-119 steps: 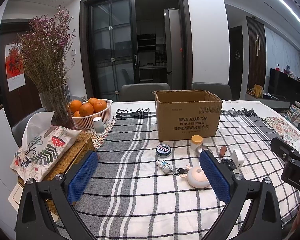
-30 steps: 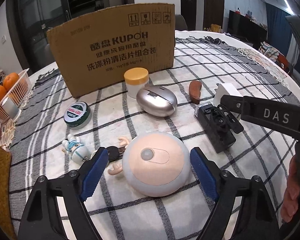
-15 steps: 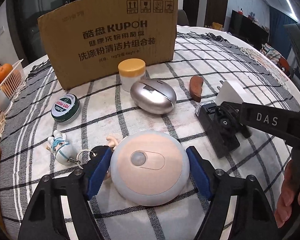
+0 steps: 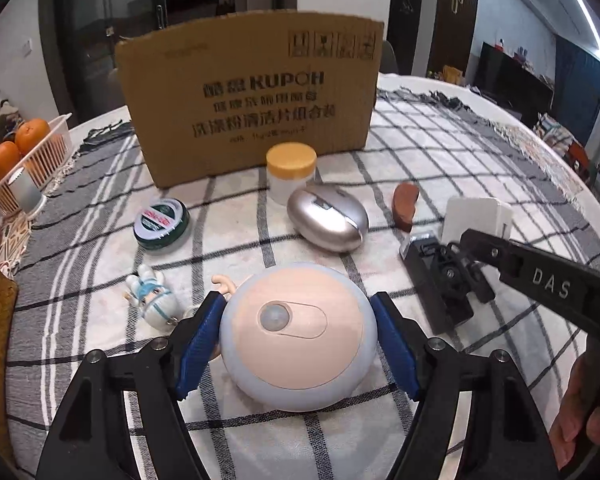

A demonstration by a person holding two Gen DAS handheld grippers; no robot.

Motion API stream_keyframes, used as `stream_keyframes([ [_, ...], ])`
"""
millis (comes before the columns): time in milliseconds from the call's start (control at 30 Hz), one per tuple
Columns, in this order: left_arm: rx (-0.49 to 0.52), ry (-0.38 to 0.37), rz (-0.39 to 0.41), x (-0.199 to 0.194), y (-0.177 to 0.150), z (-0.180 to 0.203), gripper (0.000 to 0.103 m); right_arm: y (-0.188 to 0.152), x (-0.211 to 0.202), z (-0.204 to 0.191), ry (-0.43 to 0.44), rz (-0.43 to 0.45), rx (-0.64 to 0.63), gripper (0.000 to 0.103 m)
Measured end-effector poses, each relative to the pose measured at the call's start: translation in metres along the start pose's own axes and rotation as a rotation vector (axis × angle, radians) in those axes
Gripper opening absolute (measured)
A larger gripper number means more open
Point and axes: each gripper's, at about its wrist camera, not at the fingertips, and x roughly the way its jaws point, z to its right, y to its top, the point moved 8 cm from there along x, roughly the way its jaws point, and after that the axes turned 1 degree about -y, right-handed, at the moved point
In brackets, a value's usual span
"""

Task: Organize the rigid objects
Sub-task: 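Carry the lamp and the white charger with both grippers toward the cardboard box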

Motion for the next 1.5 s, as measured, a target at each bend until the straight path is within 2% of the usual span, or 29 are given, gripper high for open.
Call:
stream_keyframes([
  [267, -0.010, 0.020, 0.067, -0.021, 0.017, 0.000, 0.074, 0.010, -0.022, -0.004, 0.015, 0.068, -0.012, 0.024],
  [533, -0.009, 0.027, 0.103, -0.034, 0.025, 0.001, 0.074, 0.011, -0.025, -0.005, 0.032, 0.068, -0.002, 0.024],
  [733, -0.026, 0.021, 0.131, -0.045, 0.035, -0.002, 0.074, 0.020, -0.044, -0.011, 0.028, 0.120, -0.030, 0.024],
  [1267, -0.086, 0.049, 0.263, -0.089, 0.079, -0.034, 0.074, 0.045, -0.088, -0.059, 0.090, 0.238, -0.120, 0.024],
  [1500, -0.057, 0.053, 0.292, -0.097, 0.097, -0.043, 0.074, 0.059, -0.096, -0.077, 0.117, 0.277, -0.133, 0.024],
])
